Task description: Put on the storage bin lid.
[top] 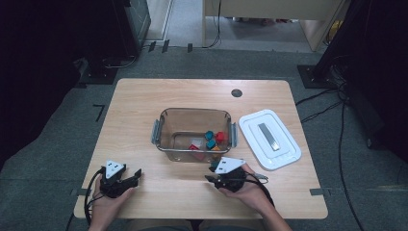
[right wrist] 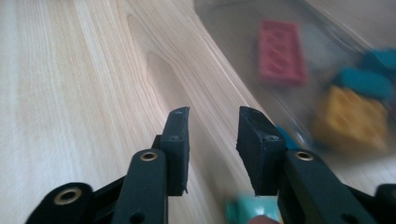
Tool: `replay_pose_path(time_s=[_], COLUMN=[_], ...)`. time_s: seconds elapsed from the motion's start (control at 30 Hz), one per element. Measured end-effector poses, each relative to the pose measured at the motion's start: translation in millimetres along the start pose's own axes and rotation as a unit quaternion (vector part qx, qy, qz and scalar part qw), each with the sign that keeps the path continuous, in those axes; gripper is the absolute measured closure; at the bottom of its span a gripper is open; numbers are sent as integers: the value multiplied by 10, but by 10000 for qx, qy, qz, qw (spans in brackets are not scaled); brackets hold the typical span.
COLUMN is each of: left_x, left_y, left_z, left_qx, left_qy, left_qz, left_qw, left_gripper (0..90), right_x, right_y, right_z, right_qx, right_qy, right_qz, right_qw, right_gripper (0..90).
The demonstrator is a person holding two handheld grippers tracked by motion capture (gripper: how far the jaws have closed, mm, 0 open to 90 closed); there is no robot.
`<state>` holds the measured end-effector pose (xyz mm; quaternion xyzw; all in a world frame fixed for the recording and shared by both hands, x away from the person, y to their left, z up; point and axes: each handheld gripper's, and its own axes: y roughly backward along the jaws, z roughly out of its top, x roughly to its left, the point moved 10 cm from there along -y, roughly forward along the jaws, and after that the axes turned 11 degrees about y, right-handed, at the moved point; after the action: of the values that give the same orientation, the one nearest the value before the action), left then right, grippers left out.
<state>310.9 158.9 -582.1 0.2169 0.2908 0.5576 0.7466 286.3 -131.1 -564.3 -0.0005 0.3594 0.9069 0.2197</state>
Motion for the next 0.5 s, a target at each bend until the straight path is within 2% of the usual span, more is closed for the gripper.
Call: replay_pose_path(time_s=[0.1,0.2,0.37,0.5], left_x=[3,5,4,2], left_y=[2,5,5,3], left_z=[1,1,1,0], left_qx=[2,0,0,1], left_qy=[25,58,51,28], left_qz=[-31,-58,-51,-32], left_qw=[10000,10000,10000,10000], left_gripper=[352,351,351,351], right_x=[-21,-63,-121,-202], right_y=[-132,-187,-99,55], right_z=[53,18,-165,-318], right_qx=[124,351,606,595], right_qy=[201,372,212,47], right_qz=[-107,-181,-207,-273], right_qw=[9997,9985,9977,9978], right_gripper=[608,594,582,581])
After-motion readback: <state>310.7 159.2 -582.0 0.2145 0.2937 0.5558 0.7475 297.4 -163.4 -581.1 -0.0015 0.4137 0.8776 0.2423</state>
